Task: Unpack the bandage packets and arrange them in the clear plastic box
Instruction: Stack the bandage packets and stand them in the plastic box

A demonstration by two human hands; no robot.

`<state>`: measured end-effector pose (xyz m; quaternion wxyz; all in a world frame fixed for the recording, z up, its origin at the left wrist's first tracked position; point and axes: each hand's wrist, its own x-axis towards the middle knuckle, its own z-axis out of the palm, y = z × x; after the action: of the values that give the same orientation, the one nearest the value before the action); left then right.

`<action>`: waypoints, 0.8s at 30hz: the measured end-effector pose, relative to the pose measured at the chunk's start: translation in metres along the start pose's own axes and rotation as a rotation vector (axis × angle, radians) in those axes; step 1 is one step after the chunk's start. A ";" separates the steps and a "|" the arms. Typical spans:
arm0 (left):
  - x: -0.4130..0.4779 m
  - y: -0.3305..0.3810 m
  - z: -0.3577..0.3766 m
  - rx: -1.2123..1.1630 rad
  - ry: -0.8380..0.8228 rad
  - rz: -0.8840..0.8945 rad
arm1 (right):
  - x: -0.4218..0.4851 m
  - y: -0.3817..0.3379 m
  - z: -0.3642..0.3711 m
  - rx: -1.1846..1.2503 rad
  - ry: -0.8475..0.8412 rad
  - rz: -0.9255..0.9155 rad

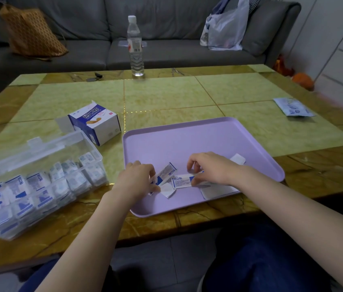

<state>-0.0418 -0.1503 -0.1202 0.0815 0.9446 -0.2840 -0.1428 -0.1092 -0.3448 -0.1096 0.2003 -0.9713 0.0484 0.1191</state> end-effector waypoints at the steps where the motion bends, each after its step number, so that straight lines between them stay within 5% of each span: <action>1: -0.001 0.000 0.000 0.006 0.006 0.008 | 0.000 -0.001 -0.001 -0.041 -0.009 0.010; 17: -0.005 -0.004 -0.001 0.039 0.002 0.051 | 0.002 -0.013 0.000 -0.168 -0.077 0.005; 24: -0.006 0.004 0.001 -0.482 0.263 0.015 | -0.009 0.006 -0.027 0.163 0.220 -0.020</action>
<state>-0.0491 -0.1504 -0.1190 0.3411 0.9063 -0.2357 -0.0819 -0.1125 -0.3605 -0.0852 0.2731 -0.9594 0.0697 0.0056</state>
